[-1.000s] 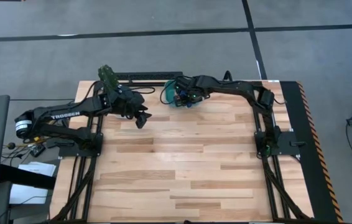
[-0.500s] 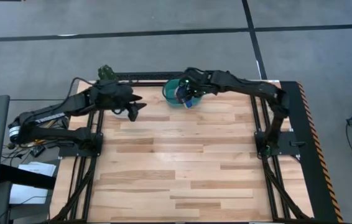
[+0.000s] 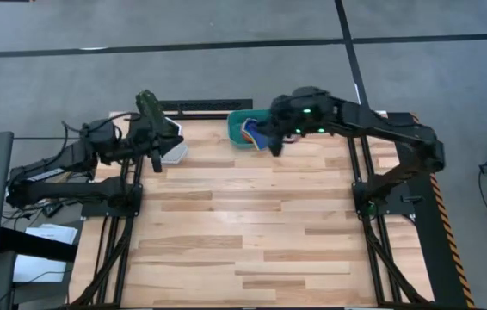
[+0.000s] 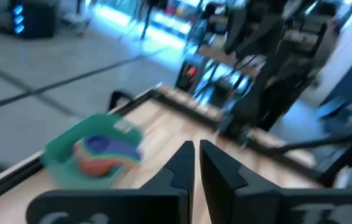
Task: Nest measuring cups in basket
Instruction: Return to Home Position
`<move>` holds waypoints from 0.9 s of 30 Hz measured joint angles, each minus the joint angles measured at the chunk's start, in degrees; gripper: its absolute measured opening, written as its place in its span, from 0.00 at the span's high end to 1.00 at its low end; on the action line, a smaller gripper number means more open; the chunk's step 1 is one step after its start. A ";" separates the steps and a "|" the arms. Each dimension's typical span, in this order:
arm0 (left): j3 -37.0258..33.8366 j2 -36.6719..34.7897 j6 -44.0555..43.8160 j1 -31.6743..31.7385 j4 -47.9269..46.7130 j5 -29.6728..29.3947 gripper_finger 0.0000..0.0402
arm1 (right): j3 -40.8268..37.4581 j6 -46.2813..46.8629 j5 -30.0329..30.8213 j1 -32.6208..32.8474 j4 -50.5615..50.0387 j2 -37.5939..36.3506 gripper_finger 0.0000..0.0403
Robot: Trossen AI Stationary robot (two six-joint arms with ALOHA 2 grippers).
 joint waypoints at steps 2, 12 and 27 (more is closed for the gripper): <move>-3.62 -0.52 -0.87 -3.46 7.30 -2.07 0.96 | -4.53 -1.68 -6.46 0.18 4.58 -4.27 0.84; -13.03 3.25 8.67 -16.71 18.91 -12.16 0.96 | -32.27 -2.02 -14.53 1.15 18.20 -30.13 0.94; -13.01 -0.82 14.21 -13.94 -0.49 -4.95 0.96 | -56.13 -13.79 -14.93 -0.12 16.27 -55.89 0.99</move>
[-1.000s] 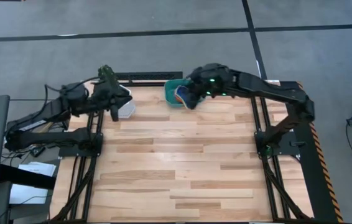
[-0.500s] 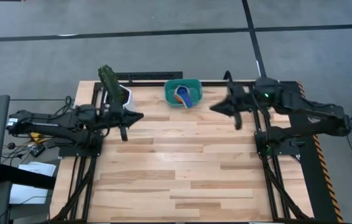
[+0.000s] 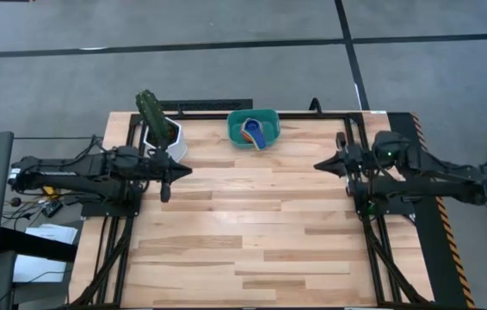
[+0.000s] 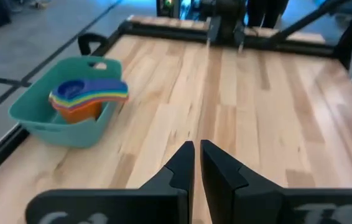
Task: Nest measuring cups in basket
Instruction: Return to Home Position
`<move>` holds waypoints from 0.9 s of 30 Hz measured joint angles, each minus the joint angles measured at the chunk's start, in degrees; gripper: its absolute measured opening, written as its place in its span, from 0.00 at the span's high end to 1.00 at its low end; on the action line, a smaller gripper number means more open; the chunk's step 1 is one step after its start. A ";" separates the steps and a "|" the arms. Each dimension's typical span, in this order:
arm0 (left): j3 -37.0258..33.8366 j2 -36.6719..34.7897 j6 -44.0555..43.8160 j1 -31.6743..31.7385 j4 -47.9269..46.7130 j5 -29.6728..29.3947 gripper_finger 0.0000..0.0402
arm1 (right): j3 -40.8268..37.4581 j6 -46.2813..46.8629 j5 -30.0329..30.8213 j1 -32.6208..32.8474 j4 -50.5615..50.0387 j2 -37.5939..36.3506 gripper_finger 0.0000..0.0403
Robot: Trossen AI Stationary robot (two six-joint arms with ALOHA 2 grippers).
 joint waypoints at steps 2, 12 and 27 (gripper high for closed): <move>-0.19 -0.05 0.66 0.34 -0.68 0.33 0.96 | -2.70 1.36 0.00 -0.92 0.25 -3.45 0.99; -13.60 -11.70 6.61 2.55 9.83 3.55 0.99 | -10.68 3.09 -1.43 -3.75 1.50 -15.80 0.98; -19.33 -33.87 8.29 2.53 -1.83 4.15 1.00 | -18.13 3.45 -3.07 -3.62 2.34 -26.43 0.99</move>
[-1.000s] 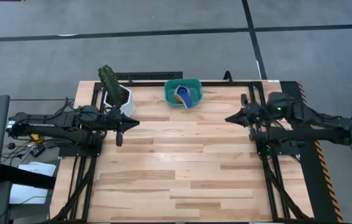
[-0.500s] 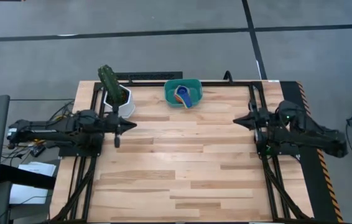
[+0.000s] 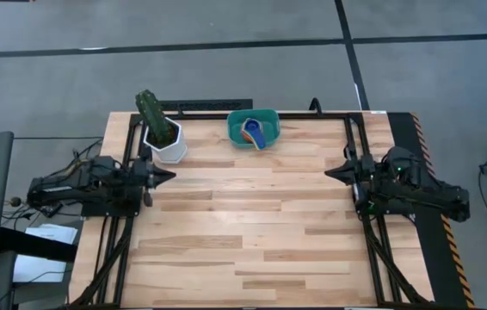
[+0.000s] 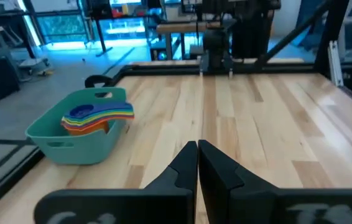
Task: Nest measuring cups in basket
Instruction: Return to Home Position
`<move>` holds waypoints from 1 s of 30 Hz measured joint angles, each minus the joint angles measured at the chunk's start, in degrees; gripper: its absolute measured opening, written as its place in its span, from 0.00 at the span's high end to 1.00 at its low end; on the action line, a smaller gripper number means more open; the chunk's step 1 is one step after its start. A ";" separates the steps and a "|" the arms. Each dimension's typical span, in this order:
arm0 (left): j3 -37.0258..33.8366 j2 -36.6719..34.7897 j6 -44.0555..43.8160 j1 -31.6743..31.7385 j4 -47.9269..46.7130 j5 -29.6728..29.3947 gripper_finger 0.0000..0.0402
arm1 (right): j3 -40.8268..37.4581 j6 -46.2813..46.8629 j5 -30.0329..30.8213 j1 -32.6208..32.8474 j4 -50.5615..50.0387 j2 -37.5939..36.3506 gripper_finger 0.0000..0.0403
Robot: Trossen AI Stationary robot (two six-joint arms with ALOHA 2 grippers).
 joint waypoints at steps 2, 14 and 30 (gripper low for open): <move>-1.82 -0.98 -0.65 0.00 2.07 0.66 1.00 | 0.02 1.10 -1.24 0.05 0.11 -0.02 0.99; -2.25 -0.86 1.76 0.00 1.94 2.93 1.00 | -8.40 4.34 -0.70 5.24 12.28 0.00 0.99; -13.50 -0.77 -0.57 0.00 16.82 3.72 1.00 | -15.63 3.35 0.54 6.75 18.16 0.14 0.97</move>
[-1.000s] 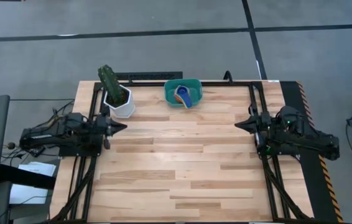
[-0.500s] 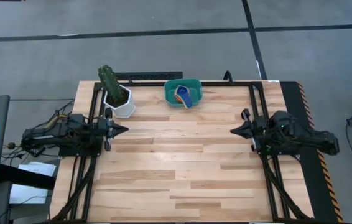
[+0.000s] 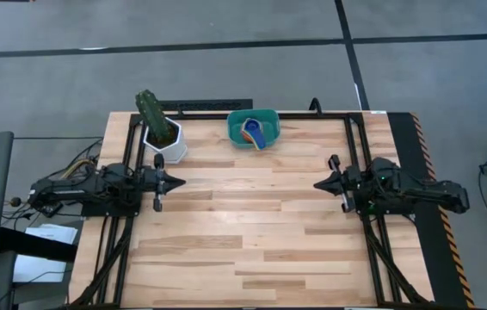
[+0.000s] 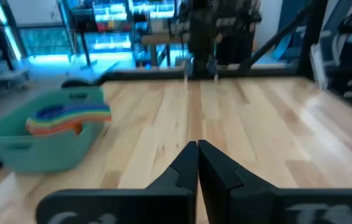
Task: Nest measuring cups in basket
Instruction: Return to Home Position
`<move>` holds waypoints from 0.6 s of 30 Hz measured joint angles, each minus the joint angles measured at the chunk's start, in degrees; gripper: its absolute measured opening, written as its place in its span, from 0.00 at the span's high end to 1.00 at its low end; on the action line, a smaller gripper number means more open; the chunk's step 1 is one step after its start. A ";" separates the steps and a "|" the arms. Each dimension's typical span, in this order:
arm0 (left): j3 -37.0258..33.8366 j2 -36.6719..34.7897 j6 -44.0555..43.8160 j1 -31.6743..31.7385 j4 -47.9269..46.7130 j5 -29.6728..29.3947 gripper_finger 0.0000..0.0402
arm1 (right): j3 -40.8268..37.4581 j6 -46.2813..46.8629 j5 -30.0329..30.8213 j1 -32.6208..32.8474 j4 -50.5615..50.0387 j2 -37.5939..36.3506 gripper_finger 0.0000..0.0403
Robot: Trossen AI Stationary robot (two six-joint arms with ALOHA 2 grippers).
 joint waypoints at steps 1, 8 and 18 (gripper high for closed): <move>-0.03 0.04 0.06 0.00 0.87 0.43 1.00 | 0.00 -0.11 0.00 0.00 0.02 0.12 0.97; -0.07 0.17 2.32 0.00 0.53 0.66 1.00 | 0.00 -0.41 0.00 -0.02 -0.46 0.15 0.96; -0.11 0.17 -3.60 0.00 0.48 1.05 1.00 | -0.07 -0.57 -0.02 -0.09 -0.79 0.12 0.87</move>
